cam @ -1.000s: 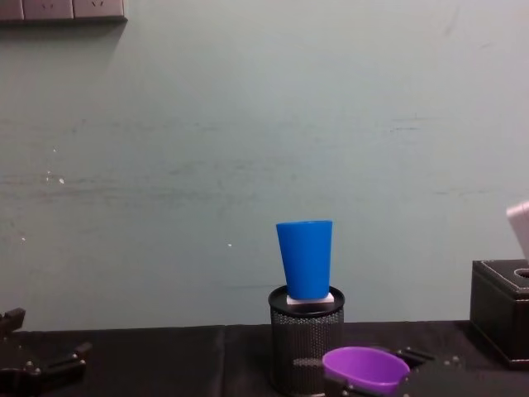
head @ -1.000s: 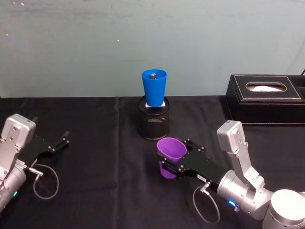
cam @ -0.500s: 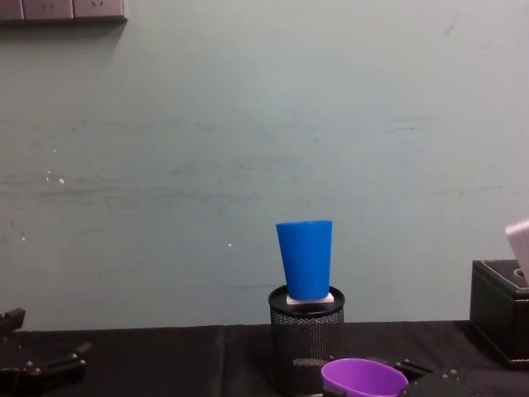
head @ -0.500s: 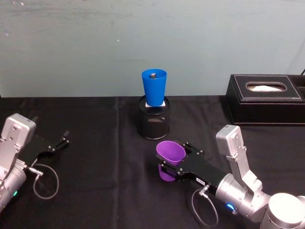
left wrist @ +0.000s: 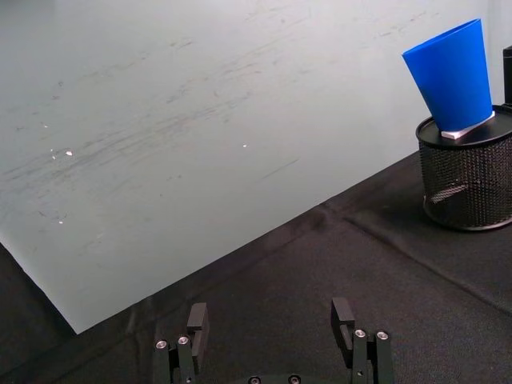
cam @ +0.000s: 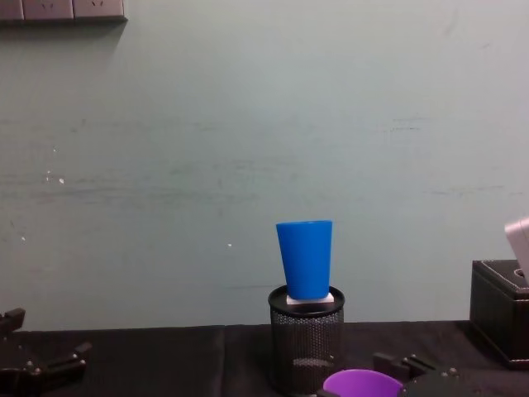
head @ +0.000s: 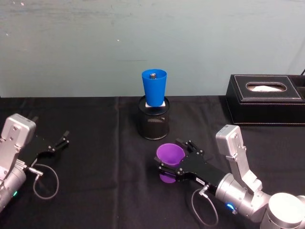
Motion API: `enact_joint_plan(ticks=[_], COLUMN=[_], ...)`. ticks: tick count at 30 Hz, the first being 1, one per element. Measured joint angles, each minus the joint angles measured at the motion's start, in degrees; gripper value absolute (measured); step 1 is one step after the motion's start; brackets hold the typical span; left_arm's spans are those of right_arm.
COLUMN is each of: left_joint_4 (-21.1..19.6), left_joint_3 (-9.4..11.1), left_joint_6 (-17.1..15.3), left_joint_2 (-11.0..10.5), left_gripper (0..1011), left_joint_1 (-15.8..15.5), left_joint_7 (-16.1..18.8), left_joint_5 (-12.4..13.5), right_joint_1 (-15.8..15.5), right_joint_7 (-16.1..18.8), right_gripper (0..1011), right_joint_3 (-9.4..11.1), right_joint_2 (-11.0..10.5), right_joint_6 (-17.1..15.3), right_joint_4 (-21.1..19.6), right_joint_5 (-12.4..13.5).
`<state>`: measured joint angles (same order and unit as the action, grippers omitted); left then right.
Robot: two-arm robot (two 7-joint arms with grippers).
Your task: Pick up one cup with a gripper and tap it against the other cup.
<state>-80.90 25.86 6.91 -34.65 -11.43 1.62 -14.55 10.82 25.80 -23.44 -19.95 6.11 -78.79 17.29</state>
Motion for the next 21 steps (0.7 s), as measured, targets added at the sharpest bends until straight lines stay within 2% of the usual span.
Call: enact_joint_plan(ticks=[7,12,15,16,17,19,21], left_joint_4=[0.0,0.0,0.0,0.0,0.0,0.0,0.0], left_joint_3=[0.0,0.0,0.0,0.0,0.0,0.0,0.0], left_joint_6=[0.0,0.0,0.0,0.0,0.0,0.0,0.0], left_joint_2=[0.0,0.0,0.0,0.0,0.0,0.0,0.0], left_gripper=[1000,1000,1000,1000,1000,1000,1000], left_joint_1=[0.0,0.0,0.0,0.0,0.0,0.0,0.0], left_joint_7=[0.0,0.0,0.0,0.0,0.0,0.0,0.0], left_joint_5=[0.0,0.0,0.0,0.0,0.0,0.0,0.0], right_joint_1=[0.0,-0.6,-1.3,-1.8,-1.8,-2.7,-3.0], right_joint_7=[-0.1,-1.0,-3.2,-5.3,-5.3,-10.6,-13.0], right_gripper=[1003,1003,1003,1003,1003,1003,1002], right_joint_3=[0.1,1.8,3.6,4.8,4.8,7.1,7.9], right_joint_2=[0.0,0.1,0.5,1.0,1.0,2.4,3.1], right_joint_6=[0.4,1.8,2.5,2.5,2.5,1.7,1.1], right_joint_4=[-0.6,-2.9,-4.5,-5.3,-5.3,-6.0,-6.0], right_joint_5=[-0.1,0.2,0.3,-0.1,-0.1,-1.5,-2.5])
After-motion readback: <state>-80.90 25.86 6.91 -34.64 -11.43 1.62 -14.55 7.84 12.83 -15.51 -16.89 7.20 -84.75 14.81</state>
